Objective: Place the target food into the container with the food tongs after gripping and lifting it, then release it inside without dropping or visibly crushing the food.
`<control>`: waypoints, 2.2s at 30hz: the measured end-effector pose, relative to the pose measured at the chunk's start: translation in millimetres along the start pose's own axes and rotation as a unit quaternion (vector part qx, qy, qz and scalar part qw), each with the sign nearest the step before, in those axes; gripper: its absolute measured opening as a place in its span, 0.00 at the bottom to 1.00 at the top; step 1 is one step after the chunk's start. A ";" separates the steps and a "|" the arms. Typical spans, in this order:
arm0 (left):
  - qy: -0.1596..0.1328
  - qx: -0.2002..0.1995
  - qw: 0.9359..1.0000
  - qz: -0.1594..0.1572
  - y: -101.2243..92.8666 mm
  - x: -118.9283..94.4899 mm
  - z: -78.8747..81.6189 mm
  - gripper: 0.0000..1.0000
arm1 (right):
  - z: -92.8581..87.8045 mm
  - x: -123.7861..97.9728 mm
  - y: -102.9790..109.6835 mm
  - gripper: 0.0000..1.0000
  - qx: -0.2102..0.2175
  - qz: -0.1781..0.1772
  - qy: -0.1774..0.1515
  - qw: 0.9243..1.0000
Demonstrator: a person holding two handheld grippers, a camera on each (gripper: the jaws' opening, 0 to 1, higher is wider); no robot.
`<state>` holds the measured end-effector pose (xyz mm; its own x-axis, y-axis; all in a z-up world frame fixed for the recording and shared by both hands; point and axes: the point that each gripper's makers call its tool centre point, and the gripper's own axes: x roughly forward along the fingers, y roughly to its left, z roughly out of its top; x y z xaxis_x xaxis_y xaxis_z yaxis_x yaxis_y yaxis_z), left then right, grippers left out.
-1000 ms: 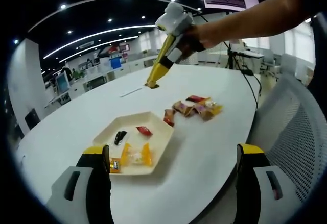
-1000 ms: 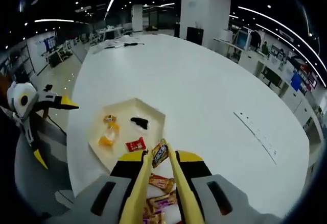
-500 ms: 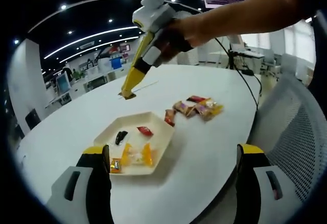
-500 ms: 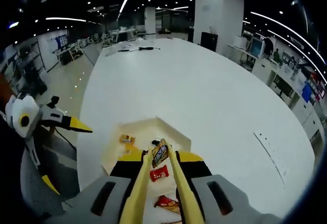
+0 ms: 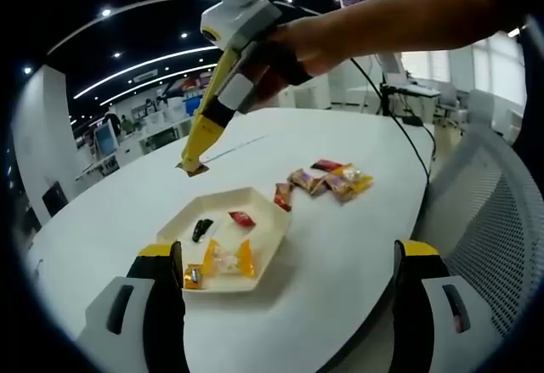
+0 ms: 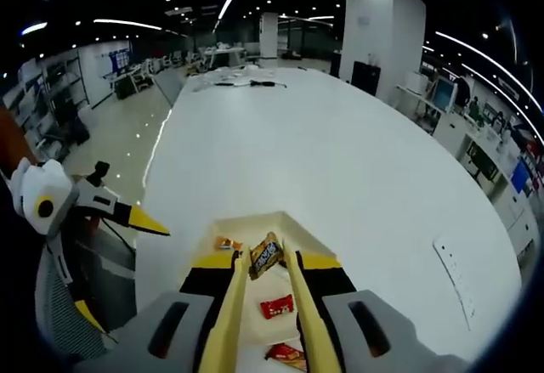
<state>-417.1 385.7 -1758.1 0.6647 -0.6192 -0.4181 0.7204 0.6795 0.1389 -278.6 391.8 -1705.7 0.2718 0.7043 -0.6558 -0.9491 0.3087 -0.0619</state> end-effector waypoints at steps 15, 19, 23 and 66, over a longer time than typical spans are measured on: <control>0.000 0.002 1.000 -0.005 -2.4 -0.1 0.4 0.99 | 5.3 -33.7 -2.0 0.28 -0.001 -0.011 -0.023 1.000; -0.003 0.003 1.000 -0.008 -3.4 -0.3 1.6 0.99 | -0.4 -47.4 -6.2 0.28 -0.007 -0.018 -0.021 1.000; -0.002 0.001 1.000 -0.004 -1.7 -0.1 1.0 0.99 | -5.3 -65.1 -12.5 0.28 0.000 -0.031 -0.029 0.999; -0.024 -0.026 0.999 -0.003 1.6 -3.8 8.9 0.99 | -170.8 -174.9 -2.7 0.30 0.151 -0.237 -0.012 0.960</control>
<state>-416.7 385.7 -1748.3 0.6699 -0.6407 -0.3752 0.7141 0.6944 0.0893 -350.8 158.6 -1719.3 0.6682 0.4523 -0.5907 -0.6299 0.7665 -0.1256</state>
